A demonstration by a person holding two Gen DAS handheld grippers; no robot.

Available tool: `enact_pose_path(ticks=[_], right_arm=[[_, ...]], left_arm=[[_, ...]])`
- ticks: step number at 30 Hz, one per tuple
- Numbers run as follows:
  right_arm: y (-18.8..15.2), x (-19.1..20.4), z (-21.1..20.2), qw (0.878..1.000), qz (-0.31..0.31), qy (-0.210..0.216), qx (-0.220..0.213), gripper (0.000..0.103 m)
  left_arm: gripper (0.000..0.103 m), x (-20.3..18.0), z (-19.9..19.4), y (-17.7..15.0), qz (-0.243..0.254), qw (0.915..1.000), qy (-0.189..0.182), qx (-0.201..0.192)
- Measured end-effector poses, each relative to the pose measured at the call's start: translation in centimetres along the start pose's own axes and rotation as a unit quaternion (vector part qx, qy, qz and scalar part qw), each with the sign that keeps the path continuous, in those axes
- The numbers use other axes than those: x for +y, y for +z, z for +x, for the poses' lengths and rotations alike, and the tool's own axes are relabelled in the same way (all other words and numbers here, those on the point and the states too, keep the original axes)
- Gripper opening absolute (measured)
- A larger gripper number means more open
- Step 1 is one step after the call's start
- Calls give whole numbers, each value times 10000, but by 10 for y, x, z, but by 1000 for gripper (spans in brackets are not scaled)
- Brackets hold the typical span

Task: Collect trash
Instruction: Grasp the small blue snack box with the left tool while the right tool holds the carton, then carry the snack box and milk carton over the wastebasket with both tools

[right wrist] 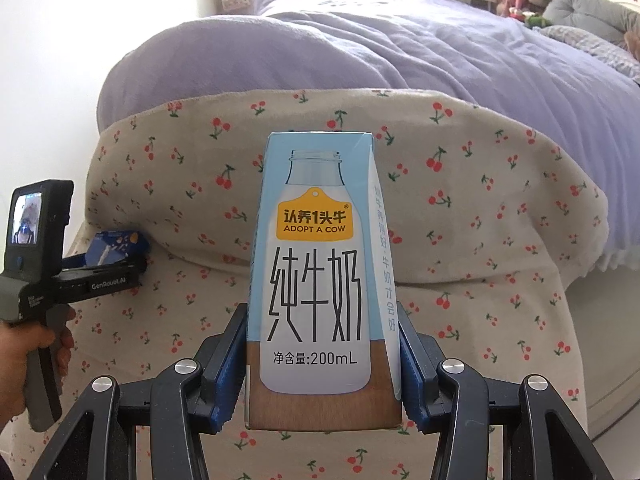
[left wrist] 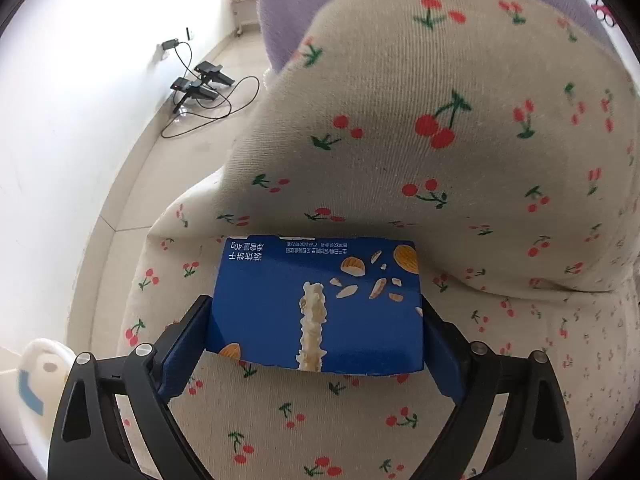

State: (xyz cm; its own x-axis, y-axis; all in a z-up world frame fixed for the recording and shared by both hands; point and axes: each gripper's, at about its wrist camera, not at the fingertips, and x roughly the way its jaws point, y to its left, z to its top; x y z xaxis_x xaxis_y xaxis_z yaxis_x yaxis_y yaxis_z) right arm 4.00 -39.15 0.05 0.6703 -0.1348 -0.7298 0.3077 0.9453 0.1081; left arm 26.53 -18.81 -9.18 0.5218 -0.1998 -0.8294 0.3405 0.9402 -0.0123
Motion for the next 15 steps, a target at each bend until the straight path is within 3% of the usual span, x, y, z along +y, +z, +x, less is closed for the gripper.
enact_pose_path(ticks=[15], right_arm=[[7,31,-25,9993,-157,271,-210,56]], left_arm=[[96,26,-81,-14,-211,9984,-349,-402]])
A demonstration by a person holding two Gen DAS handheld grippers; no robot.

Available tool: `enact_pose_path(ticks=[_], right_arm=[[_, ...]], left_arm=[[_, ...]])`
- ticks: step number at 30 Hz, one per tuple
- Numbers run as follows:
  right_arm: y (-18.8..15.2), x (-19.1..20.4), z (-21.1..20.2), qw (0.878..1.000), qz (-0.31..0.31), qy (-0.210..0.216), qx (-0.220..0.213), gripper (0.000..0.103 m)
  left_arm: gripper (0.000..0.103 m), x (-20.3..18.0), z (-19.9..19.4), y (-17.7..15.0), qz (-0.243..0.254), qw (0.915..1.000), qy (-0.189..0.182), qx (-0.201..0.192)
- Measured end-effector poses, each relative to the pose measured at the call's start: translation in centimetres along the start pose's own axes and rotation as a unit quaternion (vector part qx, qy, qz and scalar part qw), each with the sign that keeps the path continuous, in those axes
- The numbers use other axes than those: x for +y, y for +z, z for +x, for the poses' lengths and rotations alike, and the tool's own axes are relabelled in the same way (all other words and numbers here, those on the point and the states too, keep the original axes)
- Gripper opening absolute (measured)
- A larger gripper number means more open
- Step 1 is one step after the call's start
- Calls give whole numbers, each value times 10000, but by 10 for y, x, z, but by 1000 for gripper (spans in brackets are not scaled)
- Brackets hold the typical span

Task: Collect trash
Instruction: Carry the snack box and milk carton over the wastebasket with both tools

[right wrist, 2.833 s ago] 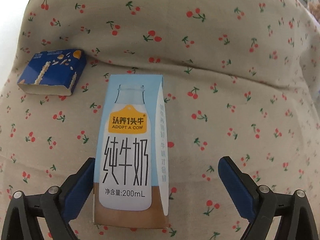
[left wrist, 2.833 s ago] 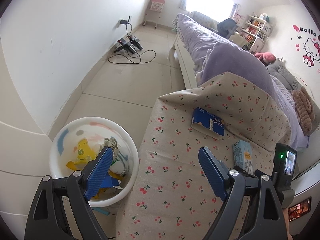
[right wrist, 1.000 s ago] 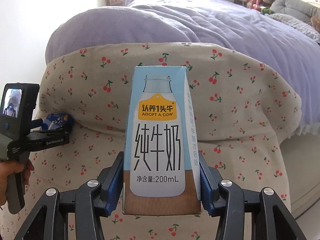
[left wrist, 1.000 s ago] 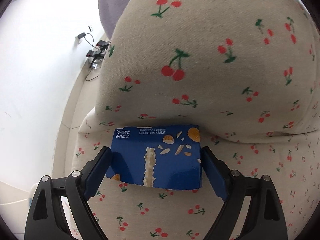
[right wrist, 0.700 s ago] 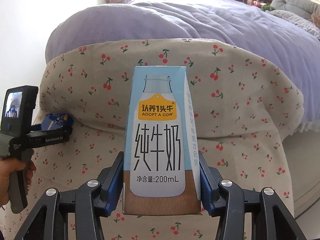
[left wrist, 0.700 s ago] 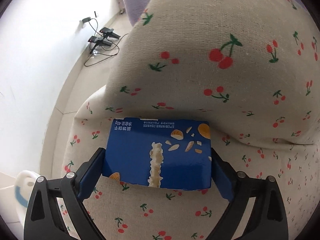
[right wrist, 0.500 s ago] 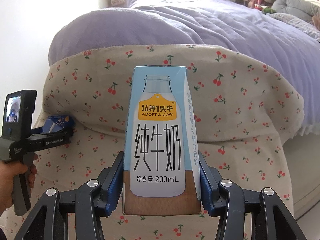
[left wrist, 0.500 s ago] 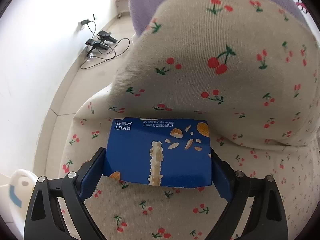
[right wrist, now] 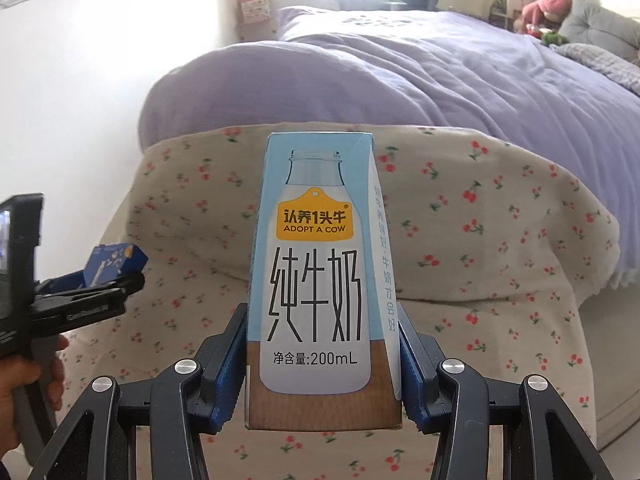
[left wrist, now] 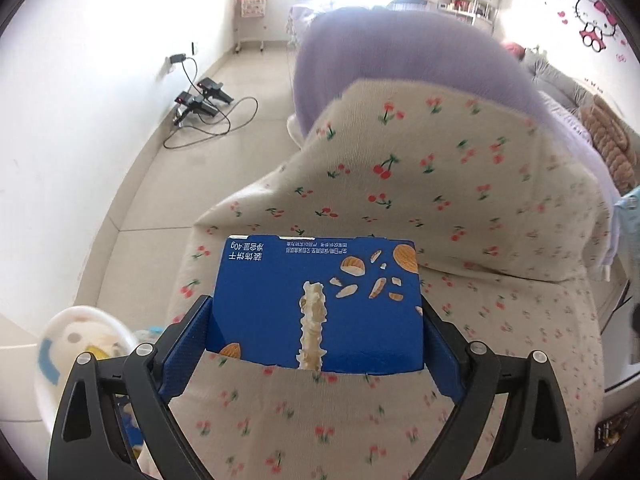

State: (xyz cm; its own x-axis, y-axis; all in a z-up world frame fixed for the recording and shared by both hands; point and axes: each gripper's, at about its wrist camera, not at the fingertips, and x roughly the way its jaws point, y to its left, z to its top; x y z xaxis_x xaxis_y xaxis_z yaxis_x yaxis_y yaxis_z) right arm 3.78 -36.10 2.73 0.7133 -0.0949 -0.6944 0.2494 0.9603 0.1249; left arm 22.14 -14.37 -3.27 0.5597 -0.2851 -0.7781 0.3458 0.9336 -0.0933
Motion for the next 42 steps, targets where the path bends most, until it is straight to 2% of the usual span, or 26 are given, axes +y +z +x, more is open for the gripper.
enact_pose_path(ticks=[11,19,30,42], right_arm=[[-2,39,-11,9994,-204,279,-43,56],[-3,79,-13,9978,-418,517,-21,56],[-6,152,-7,9923,-908,847,15,56],[-17,224,14,9847,-1291,1149,209,56]], left_arm=[[96,32,-54,-22,-209,9992,-50,-340],[96,53,-112,-58,-374,9977,87,-561],[96,108,-135,-80,-669,9946,398,-683],[96,172,-151,-102,-1128,9889,721,-644]])
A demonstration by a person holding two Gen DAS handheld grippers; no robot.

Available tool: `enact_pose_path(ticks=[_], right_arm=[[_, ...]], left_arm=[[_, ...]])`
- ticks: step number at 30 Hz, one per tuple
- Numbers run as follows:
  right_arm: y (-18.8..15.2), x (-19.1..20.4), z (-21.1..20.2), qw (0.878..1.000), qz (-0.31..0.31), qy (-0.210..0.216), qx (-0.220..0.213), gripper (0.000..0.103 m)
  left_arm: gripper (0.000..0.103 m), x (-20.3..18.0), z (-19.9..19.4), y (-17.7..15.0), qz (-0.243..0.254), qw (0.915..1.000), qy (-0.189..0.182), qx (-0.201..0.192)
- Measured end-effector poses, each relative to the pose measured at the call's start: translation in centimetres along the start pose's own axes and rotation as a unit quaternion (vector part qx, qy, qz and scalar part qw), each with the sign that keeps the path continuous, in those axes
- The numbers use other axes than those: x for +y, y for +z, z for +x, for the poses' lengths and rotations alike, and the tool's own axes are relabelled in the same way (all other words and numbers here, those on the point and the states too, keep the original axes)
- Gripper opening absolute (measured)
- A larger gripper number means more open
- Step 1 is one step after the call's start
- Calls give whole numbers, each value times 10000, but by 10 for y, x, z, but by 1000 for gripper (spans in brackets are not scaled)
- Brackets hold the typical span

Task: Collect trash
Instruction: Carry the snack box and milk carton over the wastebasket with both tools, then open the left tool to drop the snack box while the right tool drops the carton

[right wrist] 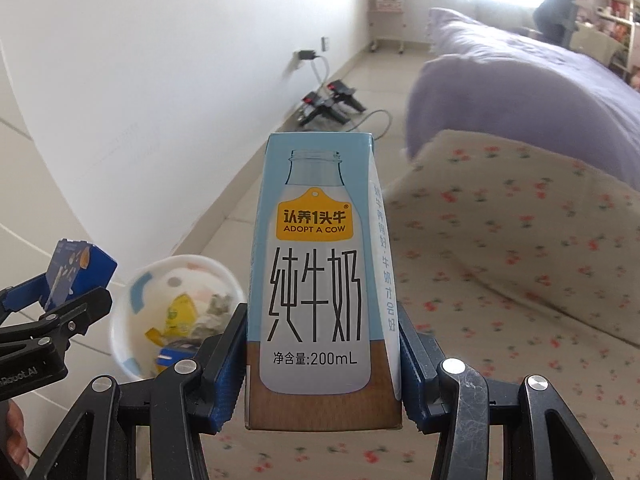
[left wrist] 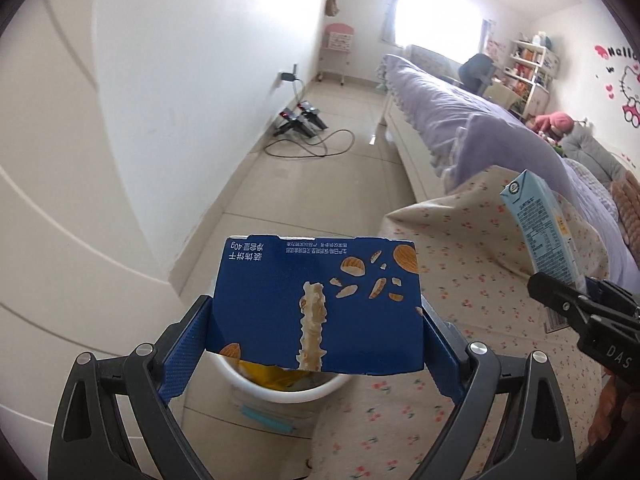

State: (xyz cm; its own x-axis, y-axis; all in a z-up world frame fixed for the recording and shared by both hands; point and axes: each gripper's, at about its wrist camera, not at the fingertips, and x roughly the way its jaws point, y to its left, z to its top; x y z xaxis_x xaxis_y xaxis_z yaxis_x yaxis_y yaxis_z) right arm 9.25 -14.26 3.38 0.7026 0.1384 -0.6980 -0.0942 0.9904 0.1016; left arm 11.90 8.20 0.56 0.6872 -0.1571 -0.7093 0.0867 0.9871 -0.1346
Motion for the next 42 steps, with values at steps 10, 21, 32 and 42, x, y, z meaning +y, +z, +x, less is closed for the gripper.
enact_pose_path(ticks=[10,21,32,42], right_arm=[[1,44,38,9992,-231,204,237,57],[0,65,77,9967,-181,641,469,57],[-4,61,112,9937,80,794,792,57],[-6,59,126,9917,148,847,960,57]], left_arm=[[96,40,14,-6,-157,9995,279,8],[96,57,48,-7,-143,9994,245,185],[99,57,81,-8,-123,9974,323,639],[102,64,72,-5,-239,9959,610,616]])
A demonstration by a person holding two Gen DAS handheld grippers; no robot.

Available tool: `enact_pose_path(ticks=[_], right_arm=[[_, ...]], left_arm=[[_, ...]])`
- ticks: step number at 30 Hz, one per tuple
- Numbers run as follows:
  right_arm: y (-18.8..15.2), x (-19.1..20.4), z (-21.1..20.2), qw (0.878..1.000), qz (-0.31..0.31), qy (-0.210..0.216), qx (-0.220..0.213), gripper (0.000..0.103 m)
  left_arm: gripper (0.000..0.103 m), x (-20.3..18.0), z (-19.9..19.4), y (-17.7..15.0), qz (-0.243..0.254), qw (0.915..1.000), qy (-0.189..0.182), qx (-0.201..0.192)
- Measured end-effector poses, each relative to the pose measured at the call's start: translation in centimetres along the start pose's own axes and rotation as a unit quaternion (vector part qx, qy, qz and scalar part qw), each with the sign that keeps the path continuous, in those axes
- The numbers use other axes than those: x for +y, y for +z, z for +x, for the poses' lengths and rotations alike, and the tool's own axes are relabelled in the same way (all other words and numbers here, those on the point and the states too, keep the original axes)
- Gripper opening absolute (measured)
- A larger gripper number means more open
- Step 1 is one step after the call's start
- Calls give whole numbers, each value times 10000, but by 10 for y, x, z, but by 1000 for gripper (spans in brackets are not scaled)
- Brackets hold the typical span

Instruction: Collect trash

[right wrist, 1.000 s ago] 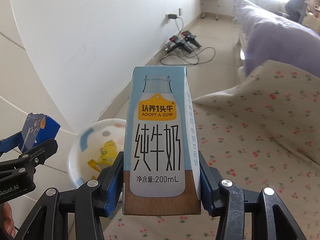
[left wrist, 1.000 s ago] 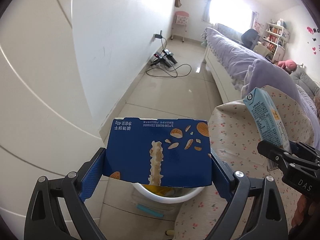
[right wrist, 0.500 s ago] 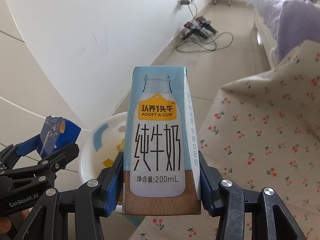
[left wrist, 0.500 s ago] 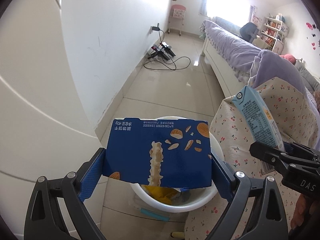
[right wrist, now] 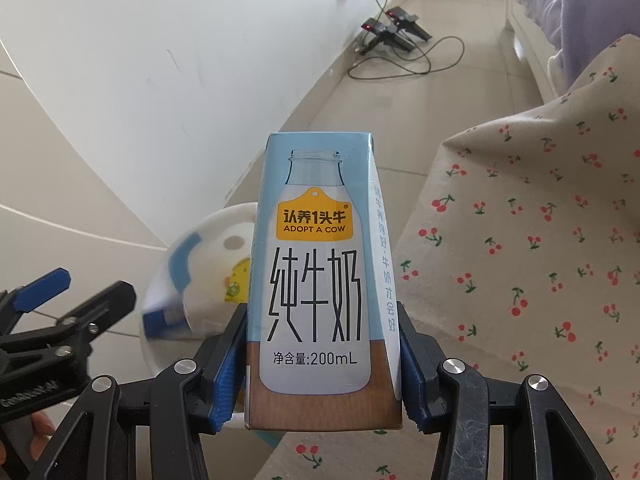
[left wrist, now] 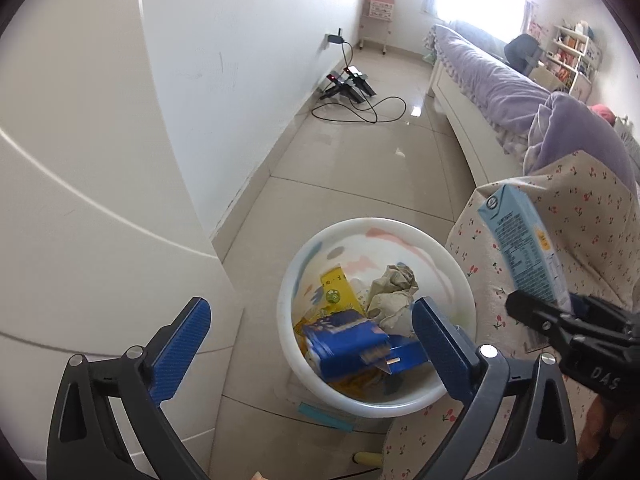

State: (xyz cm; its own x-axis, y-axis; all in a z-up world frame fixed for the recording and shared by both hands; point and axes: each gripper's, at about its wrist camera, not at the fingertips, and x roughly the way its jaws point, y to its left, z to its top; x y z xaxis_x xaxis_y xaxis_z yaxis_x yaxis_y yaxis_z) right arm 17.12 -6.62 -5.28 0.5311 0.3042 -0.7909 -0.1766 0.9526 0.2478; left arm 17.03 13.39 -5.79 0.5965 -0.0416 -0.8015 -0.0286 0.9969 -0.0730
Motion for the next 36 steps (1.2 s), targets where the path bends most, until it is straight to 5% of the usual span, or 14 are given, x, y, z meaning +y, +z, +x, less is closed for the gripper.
enact_pose_path(ticks=[5,7,8,24,36], right_arm=[[-3,4,6,9996,-54,275,60,61],[-3,3,7,9990,-9,449,56,88],[-4,3,5,9988,24,485,-8,89],[-24,-23,-59,9989,369,-101,-287,92],[-67,-56,-133,9935,464,-945,-440,95]], left_arm=[[102,7,-13,1,-13,10000,42,-64],[102,8,-16,1,-45,10000,35,-66],[102,9,-17,1,-62,10000,25,-62],[102,-20,-74,-23,116,9995,-258,-132],[103,-63,-117,-63,368,9992,-168,-78]])
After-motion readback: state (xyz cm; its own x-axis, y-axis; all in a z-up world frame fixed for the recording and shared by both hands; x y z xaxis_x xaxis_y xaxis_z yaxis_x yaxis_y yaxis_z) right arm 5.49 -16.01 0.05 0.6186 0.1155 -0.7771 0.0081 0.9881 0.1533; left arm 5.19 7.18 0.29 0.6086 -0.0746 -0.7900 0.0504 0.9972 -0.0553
